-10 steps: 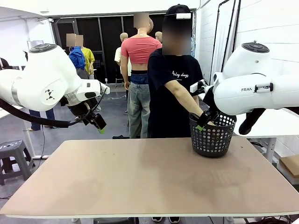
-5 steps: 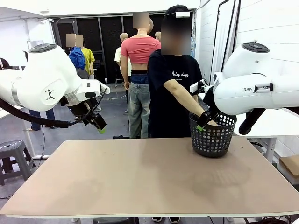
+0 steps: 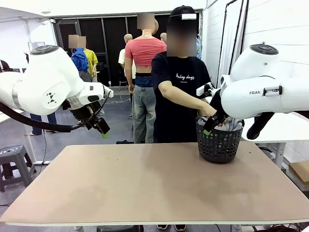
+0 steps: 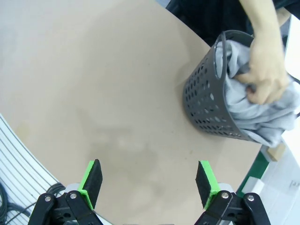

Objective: Fold the training pants.
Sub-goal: Grab both ends of the Training pants handed by a person.

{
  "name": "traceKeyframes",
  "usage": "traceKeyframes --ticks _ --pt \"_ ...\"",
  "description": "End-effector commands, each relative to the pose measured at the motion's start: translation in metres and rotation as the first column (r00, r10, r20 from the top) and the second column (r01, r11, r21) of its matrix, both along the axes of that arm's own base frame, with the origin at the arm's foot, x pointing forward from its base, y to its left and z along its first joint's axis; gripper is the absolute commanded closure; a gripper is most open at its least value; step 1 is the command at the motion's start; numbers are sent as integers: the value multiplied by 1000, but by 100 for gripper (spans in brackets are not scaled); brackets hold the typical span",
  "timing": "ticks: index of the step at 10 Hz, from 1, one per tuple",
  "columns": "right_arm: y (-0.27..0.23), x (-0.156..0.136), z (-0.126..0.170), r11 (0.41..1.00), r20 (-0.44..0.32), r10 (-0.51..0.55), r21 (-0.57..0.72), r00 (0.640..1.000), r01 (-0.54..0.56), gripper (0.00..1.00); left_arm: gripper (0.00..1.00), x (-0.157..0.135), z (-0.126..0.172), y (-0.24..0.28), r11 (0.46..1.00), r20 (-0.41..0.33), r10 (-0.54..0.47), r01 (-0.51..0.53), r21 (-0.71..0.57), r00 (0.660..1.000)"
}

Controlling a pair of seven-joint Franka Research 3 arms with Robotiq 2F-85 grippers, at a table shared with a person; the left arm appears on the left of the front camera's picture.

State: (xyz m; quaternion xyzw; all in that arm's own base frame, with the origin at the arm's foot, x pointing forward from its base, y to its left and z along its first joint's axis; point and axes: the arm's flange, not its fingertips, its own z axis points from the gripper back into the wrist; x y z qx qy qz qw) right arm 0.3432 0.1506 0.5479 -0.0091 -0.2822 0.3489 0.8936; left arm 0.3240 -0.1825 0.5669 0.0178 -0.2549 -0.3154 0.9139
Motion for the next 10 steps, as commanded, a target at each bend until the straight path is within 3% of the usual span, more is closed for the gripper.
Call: traceKeyframes --ticks 1,10 --pt "1 1 -1 1000 3 3 4 1000 -3 0 0 0 0 0 1000 5 -4 4 -2 1000" --pt "1 1 -1 1000 3 3 4 1000 -3 0 0 0 0 0 1000 5 -4 4 -2 1000"
